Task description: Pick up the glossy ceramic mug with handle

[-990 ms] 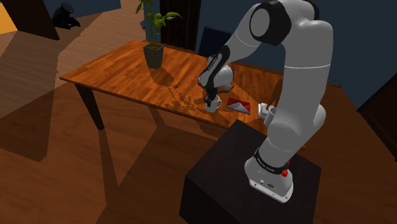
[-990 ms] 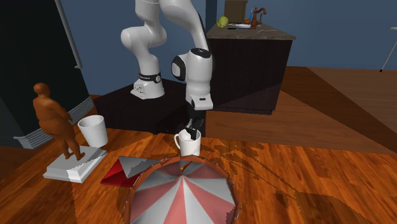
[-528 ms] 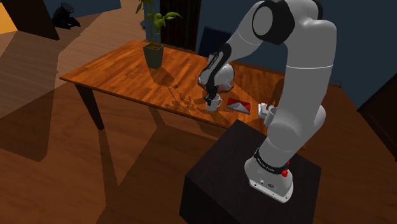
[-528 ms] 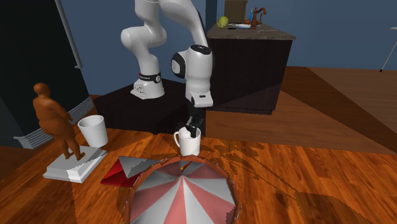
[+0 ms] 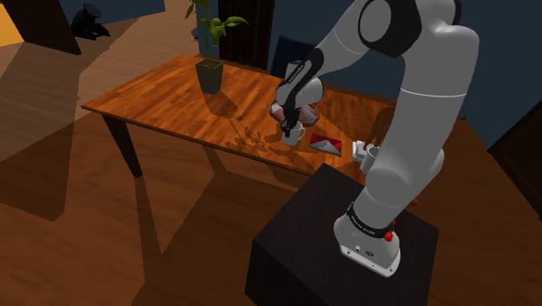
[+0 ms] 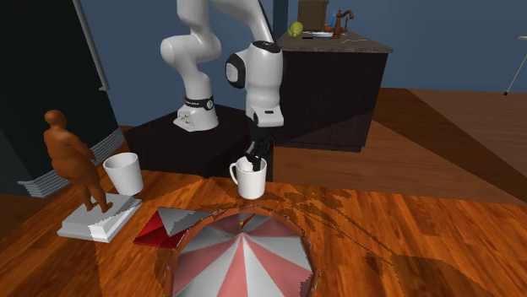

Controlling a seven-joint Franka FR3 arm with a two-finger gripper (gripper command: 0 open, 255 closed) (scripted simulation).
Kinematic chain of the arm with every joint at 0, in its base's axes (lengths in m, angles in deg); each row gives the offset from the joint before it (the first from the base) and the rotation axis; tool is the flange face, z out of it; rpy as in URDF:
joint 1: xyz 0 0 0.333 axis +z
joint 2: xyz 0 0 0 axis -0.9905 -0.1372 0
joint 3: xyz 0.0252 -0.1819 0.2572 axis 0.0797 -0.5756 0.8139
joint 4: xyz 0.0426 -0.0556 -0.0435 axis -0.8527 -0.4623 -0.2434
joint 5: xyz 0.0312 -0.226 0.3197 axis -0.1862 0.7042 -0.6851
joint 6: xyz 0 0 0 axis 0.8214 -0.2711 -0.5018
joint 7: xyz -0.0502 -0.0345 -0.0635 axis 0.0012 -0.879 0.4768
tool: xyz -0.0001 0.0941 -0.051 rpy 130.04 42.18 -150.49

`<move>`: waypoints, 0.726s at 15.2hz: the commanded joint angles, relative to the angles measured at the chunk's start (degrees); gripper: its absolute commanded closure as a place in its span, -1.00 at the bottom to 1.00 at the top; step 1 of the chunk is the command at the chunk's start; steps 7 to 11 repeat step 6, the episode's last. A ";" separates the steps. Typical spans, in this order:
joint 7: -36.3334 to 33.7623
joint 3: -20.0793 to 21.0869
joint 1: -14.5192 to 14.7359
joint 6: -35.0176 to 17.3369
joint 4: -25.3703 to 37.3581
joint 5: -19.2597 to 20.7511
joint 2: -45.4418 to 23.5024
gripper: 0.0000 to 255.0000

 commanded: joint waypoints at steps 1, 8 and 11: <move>-0.28 -0.20 0.23 1.30 -0.15 0.41 1.45 1.00; -0.57 -0.47 0.44 3.55 -0.06 1.01 3.65 1.00; -0.57 -0.47 0.44 3.55 -0.06 1.01 3.65 1.00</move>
